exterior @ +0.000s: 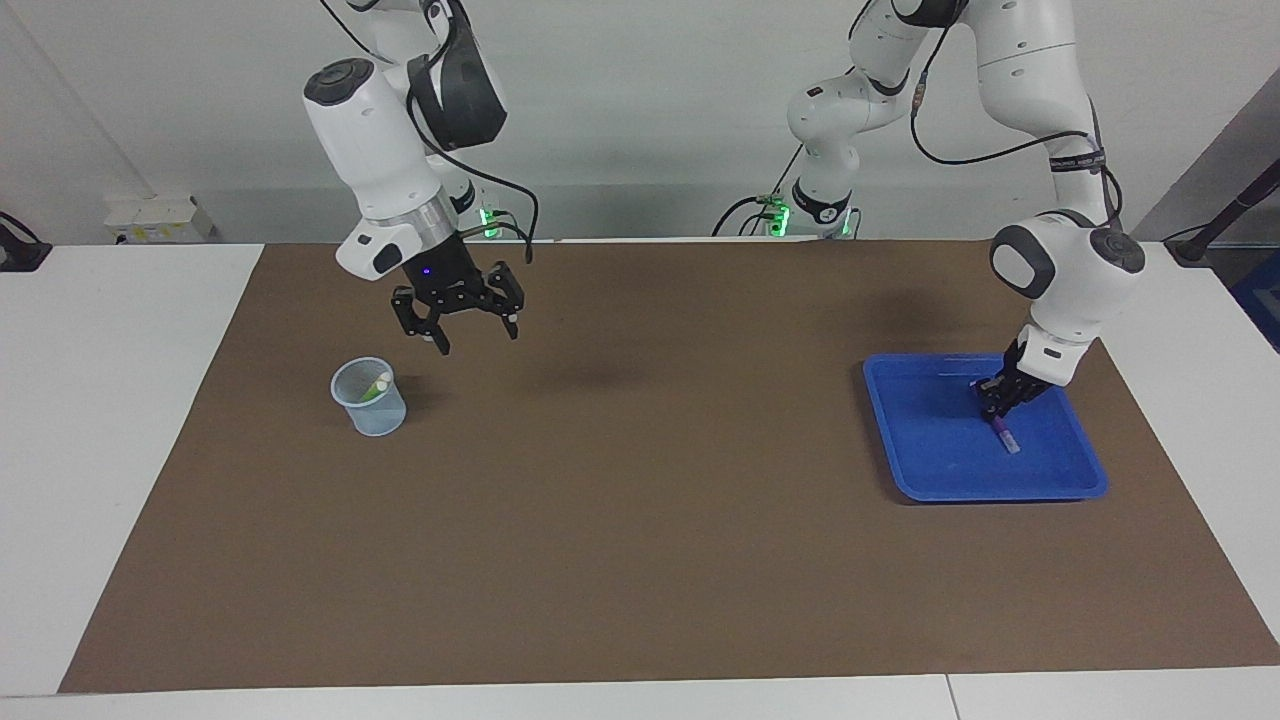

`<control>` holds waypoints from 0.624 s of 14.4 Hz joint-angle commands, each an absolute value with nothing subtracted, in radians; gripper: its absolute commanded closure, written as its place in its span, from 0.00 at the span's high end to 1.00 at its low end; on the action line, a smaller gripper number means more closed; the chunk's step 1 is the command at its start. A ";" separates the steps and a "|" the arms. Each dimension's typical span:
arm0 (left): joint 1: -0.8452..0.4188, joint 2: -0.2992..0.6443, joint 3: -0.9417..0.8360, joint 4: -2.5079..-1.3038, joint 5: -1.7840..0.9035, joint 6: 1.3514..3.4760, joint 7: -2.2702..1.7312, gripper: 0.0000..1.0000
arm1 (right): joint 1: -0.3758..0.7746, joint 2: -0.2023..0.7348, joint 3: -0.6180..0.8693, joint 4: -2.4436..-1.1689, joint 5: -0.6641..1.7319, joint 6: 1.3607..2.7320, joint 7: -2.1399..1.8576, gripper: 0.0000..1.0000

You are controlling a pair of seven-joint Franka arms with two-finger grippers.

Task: Transfer and insert pens with both arms
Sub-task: 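Lower the left gripper onto the purple pen and close on it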

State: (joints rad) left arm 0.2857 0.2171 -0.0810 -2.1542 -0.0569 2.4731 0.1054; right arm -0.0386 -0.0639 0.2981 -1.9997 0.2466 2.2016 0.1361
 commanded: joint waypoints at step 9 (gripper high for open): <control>0.158 0.049 -0.084 -2.014 -0.256 2.143 -0.435 0.00 | 0.101 -0.011 0.298 -1.987 0.566 2.445 0.530 1.00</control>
